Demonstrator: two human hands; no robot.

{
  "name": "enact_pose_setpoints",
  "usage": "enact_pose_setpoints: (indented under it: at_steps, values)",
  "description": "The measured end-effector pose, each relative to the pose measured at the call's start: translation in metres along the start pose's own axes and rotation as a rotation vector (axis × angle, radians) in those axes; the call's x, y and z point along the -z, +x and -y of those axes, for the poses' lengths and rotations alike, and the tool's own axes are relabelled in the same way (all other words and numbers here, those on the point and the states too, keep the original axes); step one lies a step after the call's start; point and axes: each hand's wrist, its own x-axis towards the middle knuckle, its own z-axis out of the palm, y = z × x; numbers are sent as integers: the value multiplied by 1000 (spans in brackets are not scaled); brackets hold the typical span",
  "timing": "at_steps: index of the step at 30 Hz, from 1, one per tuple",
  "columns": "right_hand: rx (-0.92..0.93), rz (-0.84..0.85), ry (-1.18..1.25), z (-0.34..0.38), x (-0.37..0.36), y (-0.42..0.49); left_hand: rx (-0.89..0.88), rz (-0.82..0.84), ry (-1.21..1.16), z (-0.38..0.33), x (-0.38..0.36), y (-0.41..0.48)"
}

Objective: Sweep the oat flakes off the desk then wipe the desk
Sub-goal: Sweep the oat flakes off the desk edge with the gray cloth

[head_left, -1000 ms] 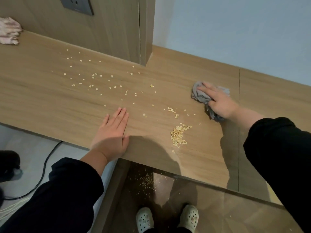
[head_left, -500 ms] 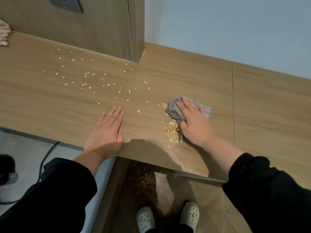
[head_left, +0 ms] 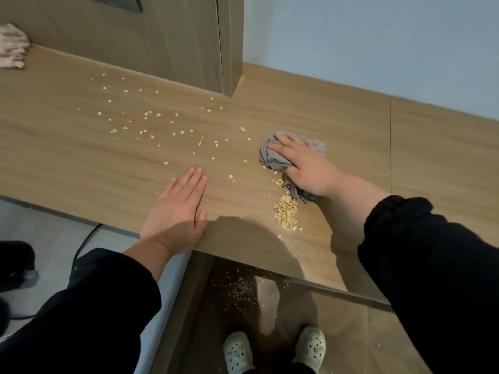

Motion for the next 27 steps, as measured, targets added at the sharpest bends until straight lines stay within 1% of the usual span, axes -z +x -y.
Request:
enact_pose_setpoints:
  at_steps: [2, 3, 7, 9, 11, 14, 16, 18, 21, 23, 25, 27]
  values:
    - [18, 33, 12, -12, 10, -4, 3, 15, 1, 0, 0, 0]
    - [-5, 18, 35, -19, 14, -7, 6, 17, -1, 0, -1, 1]
    - [-182, -118, 197, -44, 23, -20, 11, 22, -12, -1, 1, 1]
    - [-238, -193, 167, -58, 22, -28, 11, 16, -21, -1, 1, 1]
    - [-342, -277, 129, -72, 20, -41, 10, 12, -28, 0, 0, 0]
    - [-494, -358, 93, -69, 7, -62, -2, 6, -28, 2, -2, 1]
    - [-503, -381, 42, -45, -8, -68, 3, 12, -30, 1, -1, 1]
    - [-453, -373, 33, -12, -25, -69, 17, 26, -28, 0, 0, 1]
    - [-351, -292, 32, 22, -41, -72, 26, 49, -26, -1, 1, 2]
    - [-319, -231, 72, 18, -33, -79, 26, 44, -45, 0, 2, 1]
    - [-351, -222, 113, 3, -25, -98, 19, 39, -61, 0, 3, 1]
    - [-465, -300, 126, -5, -28, -126, 11, 41, -65, 0, 4, 1]
